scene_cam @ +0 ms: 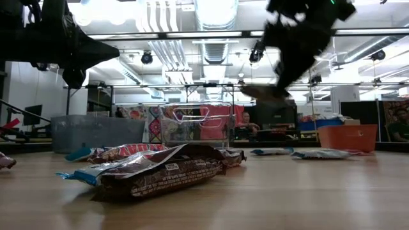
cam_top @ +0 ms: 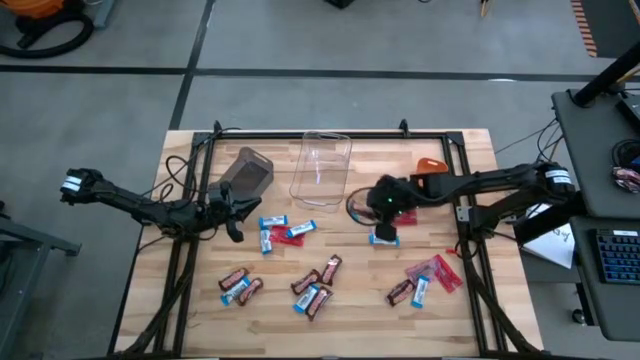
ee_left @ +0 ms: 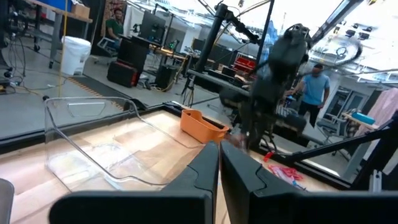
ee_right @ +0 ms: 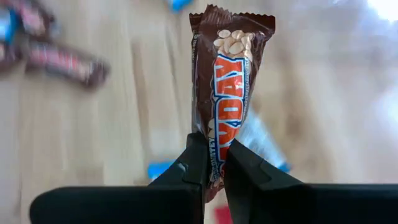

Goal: Sort candy
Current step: Put the brown chocolate into the transparent bin, then put the blue chocolate into the black bin

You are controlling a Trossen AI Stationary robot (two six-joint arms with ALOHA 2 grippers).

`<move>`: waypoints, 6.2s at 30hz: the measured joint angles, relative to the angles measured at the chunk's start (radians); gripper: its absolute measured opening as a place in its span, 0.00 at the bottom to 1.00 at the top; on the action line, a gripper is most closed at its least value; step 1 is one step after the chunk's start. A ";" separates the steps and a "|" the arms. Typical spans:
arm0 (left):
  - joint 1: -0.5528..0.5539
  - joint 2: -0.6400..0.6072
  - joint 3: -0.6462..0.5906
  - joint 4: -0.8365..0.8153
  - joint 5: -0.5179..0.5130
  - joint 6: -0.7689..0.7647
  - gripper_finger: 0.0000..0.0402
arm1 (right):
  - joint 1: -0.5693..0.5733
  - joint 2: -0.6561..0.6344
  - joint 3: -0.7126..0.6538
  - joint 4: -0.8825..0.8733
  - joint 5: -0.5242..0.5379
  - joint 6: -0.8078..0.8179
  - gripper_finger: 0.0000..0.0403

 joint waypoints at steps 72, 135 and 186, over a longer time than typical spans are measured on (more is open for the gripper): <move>-0.002 0.129 0.111 -0.054 0.290 0.066 0.00 | -0.328 0.540 0.658 -0.088 0.089 -0.255 0.41; -0.128 1.196 0.964 -1.555 0.327 -1.021 0.39 | 0.287 0.140 0.604 -0.584 0.072 0.226 0.41; 0.105 0.522 0.972 -1.738 0.218 -0.609 0.00 | 0.287 0.141 0.597 -0.563 0.074 0.214 0.41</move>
